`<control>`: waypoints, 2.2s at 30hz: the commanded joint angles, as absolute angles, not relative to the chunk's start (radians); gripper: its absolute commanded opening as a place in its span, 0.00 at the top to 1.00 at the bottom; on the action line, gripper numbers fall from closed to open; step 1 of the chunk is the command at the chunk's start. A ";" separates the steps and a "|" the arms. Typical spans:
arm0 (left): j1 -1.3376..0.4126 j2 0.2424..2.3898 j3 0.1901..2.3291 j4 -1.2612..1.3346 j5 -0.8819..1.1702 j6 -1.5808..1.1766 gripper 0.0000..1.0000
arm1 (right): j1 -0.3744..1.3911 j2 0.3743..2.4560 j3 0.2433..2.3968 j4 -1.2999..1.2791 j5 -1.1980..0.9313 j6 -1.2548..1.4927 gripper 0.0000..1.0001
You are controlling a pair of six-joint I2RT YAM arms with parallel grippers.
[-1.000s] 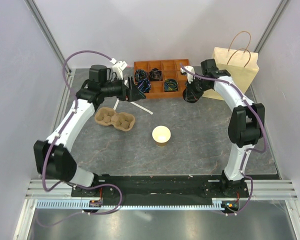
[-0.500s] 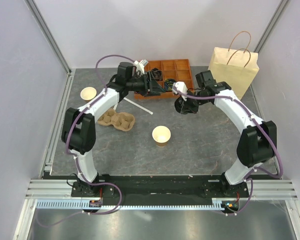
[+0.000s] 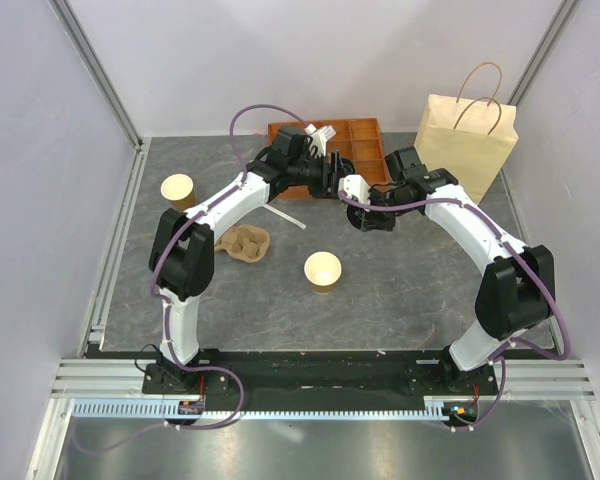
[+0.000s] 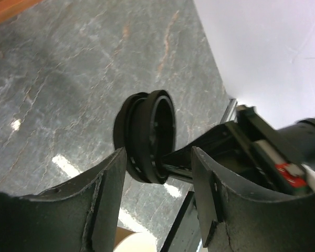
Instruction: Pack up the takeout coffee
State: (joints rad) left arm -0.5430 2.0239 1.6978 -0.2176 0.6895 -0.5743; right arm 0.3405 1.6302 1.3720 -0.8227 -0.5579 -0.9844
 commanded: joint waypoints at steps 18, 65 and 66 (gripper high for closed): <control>-0.577 2.046 1.730 -0.233 0.628 -0.522 0.45 | 0.359 1.617 1.359 -0.776 -0.523 -1.008 1.00; -0.615 2.011 1.683 -0.207 0.635 -0.581 0.55 | 0.379 1.646 1.362 -0.716 -0.474 -0.951 1.00; -0.617 2.014 1.683 -0.206 0.646 -0.583 0.58 | 0.379 1.649 1.365 -0.713 -0.471 -0.951 1.00</control>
State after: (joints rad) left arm -0.5980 2.0319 1.6722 -0.2363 0.6029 -0.5613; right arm 0.3714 1.6337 1.3521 -0.7643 -0.4644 -0.9535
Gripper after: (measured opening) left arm 0.460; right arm 0.076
